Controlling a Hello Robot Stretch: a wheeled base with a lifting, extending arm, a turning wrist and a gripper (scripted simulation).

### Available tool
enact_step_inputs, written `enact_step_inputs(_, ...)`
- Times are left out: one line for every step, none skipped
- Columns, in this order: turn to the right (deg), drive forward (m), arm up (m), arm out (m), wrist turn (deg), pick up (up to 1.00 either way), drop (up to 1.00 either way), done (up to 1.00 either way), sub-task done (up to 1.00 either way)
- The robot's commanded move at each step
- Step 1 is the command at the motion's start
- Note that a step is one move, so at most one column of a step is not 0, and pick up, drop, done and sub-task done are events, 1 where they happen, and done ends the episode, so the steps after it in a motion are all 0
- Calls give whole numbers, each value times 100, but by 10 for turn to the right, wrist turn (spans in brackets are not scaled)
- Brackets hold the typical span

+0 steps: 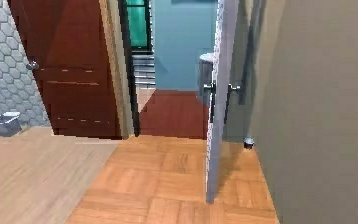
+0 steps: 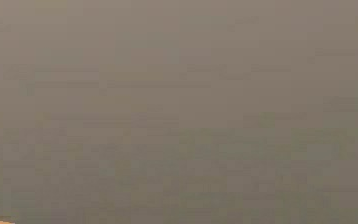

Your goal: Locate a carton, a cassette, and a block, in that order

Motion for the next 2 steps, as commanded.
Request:
enact_step_inputs(-360,0,0,0,0,0,0,0,0)
enact_step_inputs(0,100,0,0,0,0,0,0,0)
